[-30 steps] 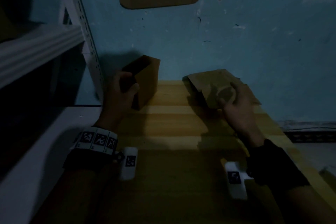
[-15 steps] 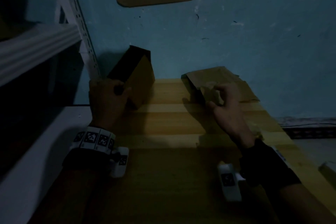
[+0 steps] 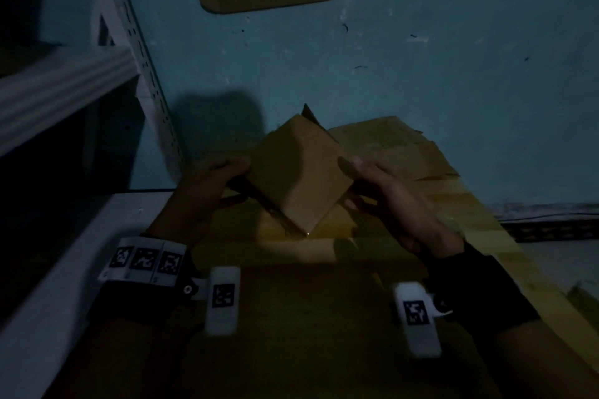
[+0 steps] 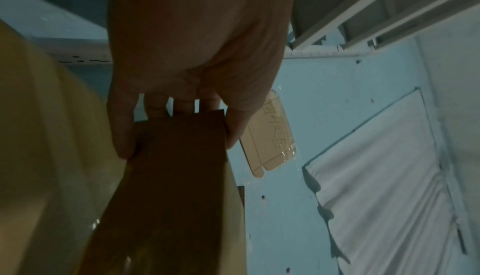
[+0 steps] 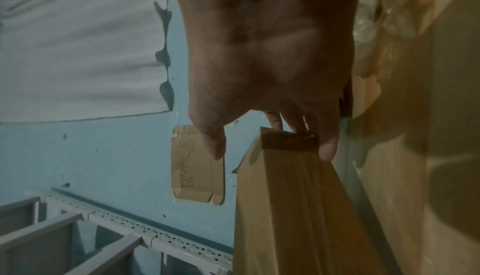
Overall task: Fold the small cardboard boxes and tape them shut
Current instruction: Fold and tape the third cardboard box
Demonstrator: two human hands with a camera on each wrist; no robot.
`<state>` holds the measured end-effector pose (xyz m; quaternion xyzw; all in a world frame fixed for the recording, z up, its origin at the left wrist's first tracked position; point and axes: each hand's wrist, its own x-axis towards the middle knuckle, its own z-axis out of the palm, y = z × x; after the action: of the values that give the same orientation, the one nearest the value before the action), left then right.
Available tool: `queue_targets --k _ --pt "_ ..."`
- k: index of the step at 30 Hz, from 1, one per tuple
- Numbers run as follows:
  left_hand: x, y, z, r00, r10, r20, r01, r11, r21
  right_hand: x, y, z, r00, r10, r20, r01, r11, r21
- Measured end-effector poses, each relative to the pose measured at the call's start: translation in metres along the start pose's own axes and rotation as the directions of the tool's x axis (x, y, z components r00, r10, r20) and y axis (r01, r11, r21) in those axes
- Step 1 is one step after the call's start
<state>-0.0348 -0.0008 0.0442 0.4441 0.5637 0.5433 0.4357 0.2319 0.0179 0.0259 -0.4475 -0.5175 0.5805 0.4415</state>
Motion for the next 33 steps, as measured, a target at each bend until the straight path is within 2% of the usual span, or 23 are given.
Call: queue_targets --k 6,9,12,16,19,21,25,27,30,33 --pt "-0.004 0.003 0.005 0.998 -0.028 0.063 0.03 0.999 -0.018 0.002 0.005 -0.005 0.997 -0.028 -0.076 0.022 0.997 -0.076" --pt "-0.007 0.006 0.007 0.997 -0.03 0.071 0.036 0.996 -0.083 0.001 0.007 0.001 0.998 0.014 -0.061 -0.015 1.0 -0.013" --pt "-0.009 0.009 0.011 0.996 -0.018 0.092 0.034 0.984 -0.174 -0.001 0.007 0.008 0.999 0.055 0.002 -0.054 0.989 0.137" --pt "-0.013 0.011 0.015 0.989 0.078 0.123 -0.058 0.985 -0.16 -0.006 0.003 0.011 0.998 0.02 0.059 -0.033 0.972 0.233" --pt "-0.015 0.009 0.017 0.975 0.178 0.132 -0.159 0.977 -0.143 -0.004 0.005 0.011 0.998 -0.058 -0.025 0.062 0.973 0.222" --pt "-0.013 0.006 0.018 0.948 0.305 0.086 -0.303 0.952 -0.036 -0.003 0.005 0.01 0.989 -0.113 -0.094 0.128 0.977 0.172" --pt "-0.013 0.005 0.023 0.841 0.53 0.104 -0.54 0.827 0.157 -0.002 0.002 0.012 0.979 -0.164 -0.121 0.184 0.965 0.185" --pt "-0.011 0.003 0.026 0.809 0.571 0.139 -0.586 0.765 0.268 -0.002 0.004 0.013 0.974 -0.18 -0.138 0.204 0.961 0.189" --pt "-0.008 -0.004 0.033 0.799 0.577 0.17 -0.594 0.711 0.376 -0.003 0.007 0.016 0.962 -0.207 -0.178 0.237 0.957 0.168" --pt "-0.008 -0.01 0.04 0.785 0.597 0.166 -0.606 0.681 0.411 -0.003 0.008 0.017 0.947 -0.244 -0.209 0.276 0.951 0.14"
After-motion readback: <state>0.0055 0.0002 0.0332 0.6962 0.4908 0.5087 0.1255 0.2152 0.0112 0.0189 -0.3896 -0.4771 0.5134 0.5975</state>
